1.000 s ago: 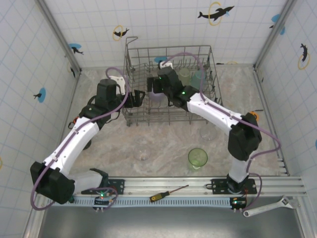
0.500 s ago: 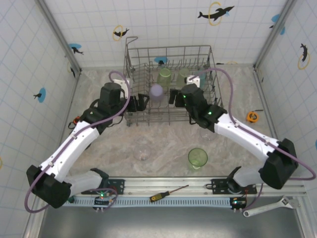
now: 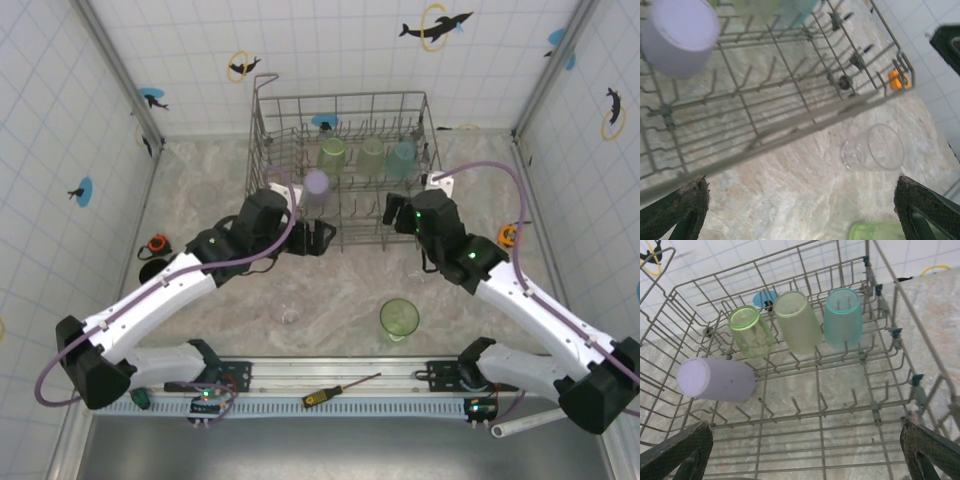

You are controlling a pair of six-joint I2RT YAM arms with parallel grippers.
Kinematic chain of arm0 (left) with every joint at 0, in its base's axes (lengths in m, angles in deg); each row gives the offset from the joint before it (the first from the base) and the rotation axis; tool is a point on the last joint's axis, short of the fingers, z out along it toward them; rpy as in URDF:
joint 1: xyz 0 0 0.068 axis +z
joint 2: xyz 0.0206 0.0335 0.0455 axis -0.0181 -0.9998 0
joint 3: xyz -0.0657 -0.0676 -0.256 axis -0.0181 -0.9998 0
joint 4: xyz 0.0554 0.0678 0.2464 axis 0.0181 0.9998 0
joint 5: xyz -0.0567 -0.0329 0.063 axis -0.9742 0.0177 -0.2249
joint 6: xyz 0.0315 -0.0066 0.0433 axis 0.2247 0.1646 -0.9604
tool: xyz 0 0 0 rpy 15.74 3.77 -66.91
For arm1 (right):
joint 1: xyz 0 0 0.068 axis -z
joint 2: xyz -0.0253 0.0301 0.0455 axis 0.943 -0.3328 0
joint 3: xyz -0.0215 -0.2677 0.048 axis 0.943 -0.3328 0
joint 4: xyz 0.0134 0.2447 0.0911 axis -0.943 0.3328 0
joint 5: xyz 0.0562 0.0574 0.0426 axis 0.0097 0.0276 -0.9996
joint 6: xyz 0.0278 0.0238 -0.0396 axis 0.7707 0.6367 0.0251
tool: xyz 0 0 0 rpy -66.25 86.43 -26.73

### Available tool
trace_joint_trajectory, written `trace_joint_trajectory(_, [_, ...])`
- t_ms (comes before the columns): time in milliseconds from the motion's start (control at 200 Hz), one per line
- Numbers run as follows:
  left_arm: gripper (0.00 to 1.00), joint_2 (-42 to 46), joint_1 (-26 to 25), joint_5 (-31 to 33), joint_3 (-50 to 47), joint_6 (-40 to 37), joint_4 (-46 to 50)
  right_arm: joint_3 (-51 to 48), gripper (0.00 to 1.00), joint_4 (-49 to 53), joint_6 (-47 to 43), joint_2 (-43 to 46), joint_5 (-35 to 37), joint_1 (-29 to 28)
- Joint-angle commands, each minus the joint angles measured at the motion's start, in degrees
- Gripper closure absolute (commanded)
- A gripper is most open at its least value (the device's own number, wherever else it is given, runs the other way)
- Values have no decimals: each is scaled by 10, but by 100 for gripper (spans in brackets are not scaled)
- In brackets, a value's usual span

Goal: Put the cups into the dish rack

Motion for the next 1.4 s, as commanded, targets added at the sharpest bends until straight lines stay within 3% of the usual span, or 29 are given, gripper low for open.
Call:
trace_joint_trajectory(0, [2,-11,-35,17,9,18,12,-22,0,20,8,26,-10,13])
trace_joint_trajectory(260, [2,-71,-90,5,30,7,4,-52,0,21,9,49,-16,32])
trace_joint_trajectory(455, [2,-91,-113,-53,31,6,-21,-54,0,23,6,50,-11,39])
trace_joint_trajectory(565, [2,-106,-129,-134,16,-24,-37,-53,0,22,4,45,-18,44])
trace_joint_trajectory(911, [2,-173,-167,-117,60,-47,3,-53,0,24,-5,35,-26,55])
trace_joint_trajectory(1086, [3,-185,-178,-115,47,-38,-34,-59,0,23,-5,36,-30,67])
trace_joint_trajectory(1256, [16,-222,-201,-88,61,-40,-27,-69,0,15,-2,39,-34,72])
trace_joint_trajectory(1396, [20,-248,-219,-92,80,-41,-27,-74,0,5,0,36,-38,75])
